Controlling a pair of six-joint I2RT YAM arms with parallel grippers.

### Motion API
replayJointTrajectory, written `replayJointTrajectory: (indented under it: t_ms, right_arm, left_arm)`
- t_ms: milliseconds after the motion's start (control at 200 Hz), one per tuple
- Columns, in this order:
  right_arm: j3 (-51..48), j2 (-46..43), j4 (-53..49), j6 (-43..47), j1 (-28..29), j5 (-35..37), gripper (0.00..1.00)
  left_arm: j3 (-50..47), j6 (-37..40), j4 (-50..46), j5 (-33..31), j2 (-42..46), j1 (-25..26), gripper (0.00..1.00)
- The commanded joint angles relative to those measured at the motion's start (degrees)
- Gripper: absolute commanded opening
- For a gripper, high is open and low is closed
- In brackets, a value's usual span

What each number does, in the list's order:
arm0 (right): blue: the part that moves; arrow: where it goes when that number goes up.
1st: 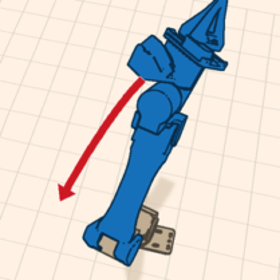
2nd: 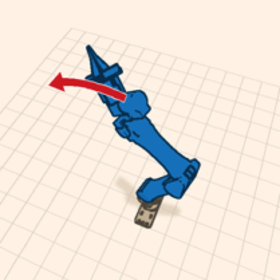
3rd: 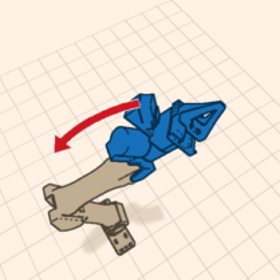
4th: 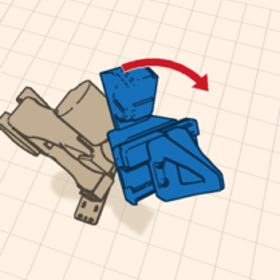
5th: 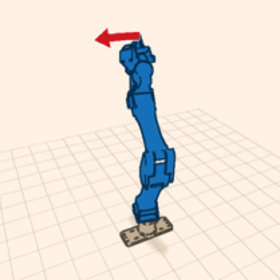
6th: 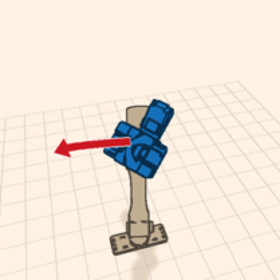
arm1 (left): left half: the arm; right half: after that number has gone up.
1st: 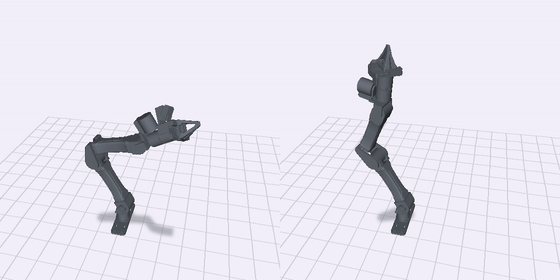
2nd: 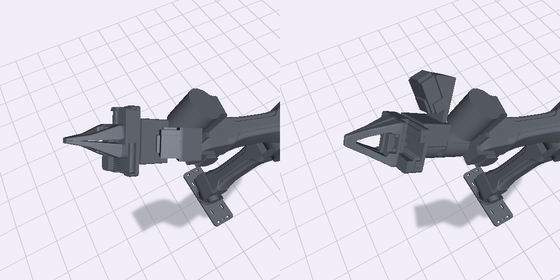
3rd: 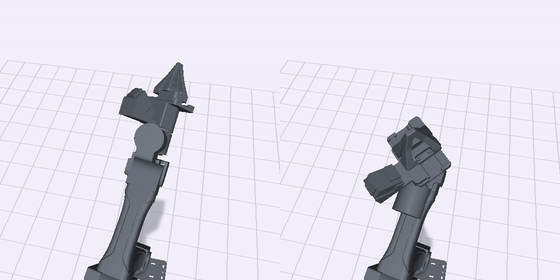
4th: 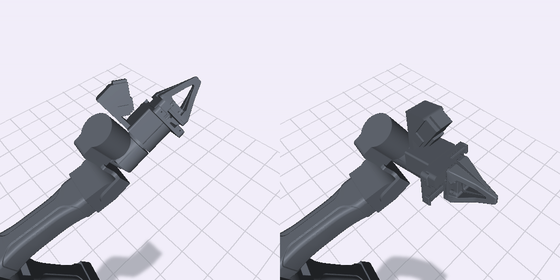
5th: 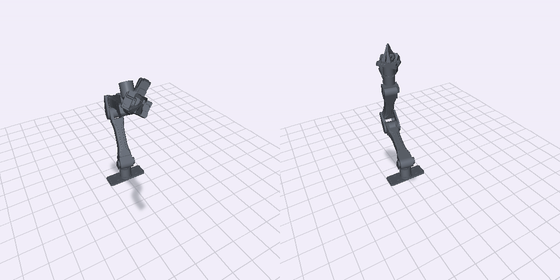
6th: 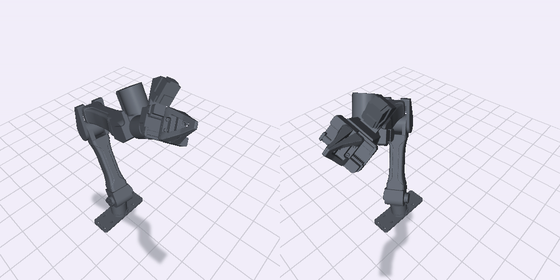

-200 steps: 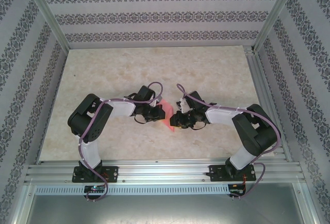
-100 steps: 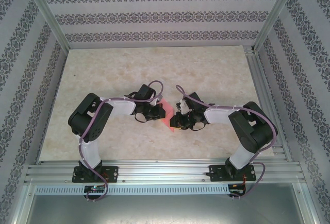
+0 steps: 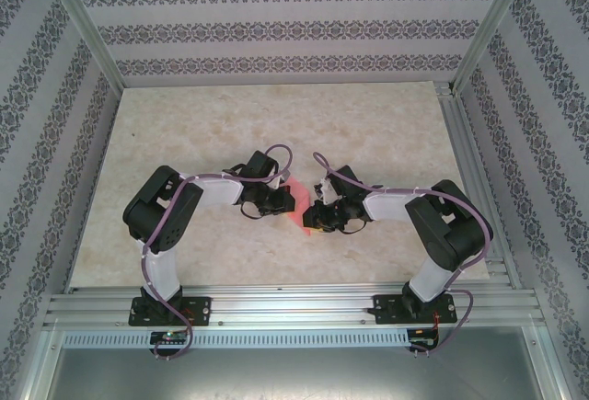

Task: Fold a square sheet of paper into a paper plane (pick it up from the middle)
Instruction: Third fold the triangle at the center of the table.

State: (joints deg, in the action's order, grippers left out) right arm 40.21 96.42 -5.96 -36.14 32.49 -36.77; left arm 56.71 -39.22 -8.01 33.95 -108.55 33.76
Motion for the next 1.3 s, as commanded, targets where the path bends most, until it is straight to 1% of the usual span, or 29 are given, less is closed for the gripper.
replayJointTrajectory:
  t_ms: [0,190,445,654,774,889,1139,1294]
  right_arm:
    - [-0.7,-2.7,0.3,-0.6,0.0,-1.0,0.24]
    - [-0.1,-4.6,0.0,-0.4,0.0,-2.4,0.24]
    - [-0.6,-1.4,1.6,-1.0,0.6,-3.2,0.24]
    - [-2.0,0.0,2.9,-1.3,0.6,-2.0,0.24]
    - [-2.4,1.1,0.6,-0.2,0.6,-0.1,0.24]
    - [-2.5,0.3,-0.3,0.2,0.6,0.6,0.24]
    - [-2.0,-5.2,1.3,-1.4,0.7,-3.0,0.25]
    - [-2.1,-4.8,1.6,-1.7,0.9,-3.7,0.25]
  left_arm:
    - [1.0,1.3,-1.1,-1.2,0.0,-0.6,0.0]
    - [0.7,1.3,-1.1,-1.0,0.2,-0.6,0.0]
    - [0.6,1.6,-1.7,-1.3,0.7,-0.7,0.0]
    - [0.4,2.0,-2.1,-1.6,0.5,-0.8,0.0]
    - [-0.3,1.7,-1.7,-1.7,0.5,-0.8,0.0]
    - [-1.2,1.1,-1.2,-1.9,0.9,-0.8,0.0]
    - [-0.8,1.6,-1.8,-1.6,2.2,-0.9,0.0]
    - [-0.5,2.3,-2.8,-1.9,2.5,-1.0,0.0]
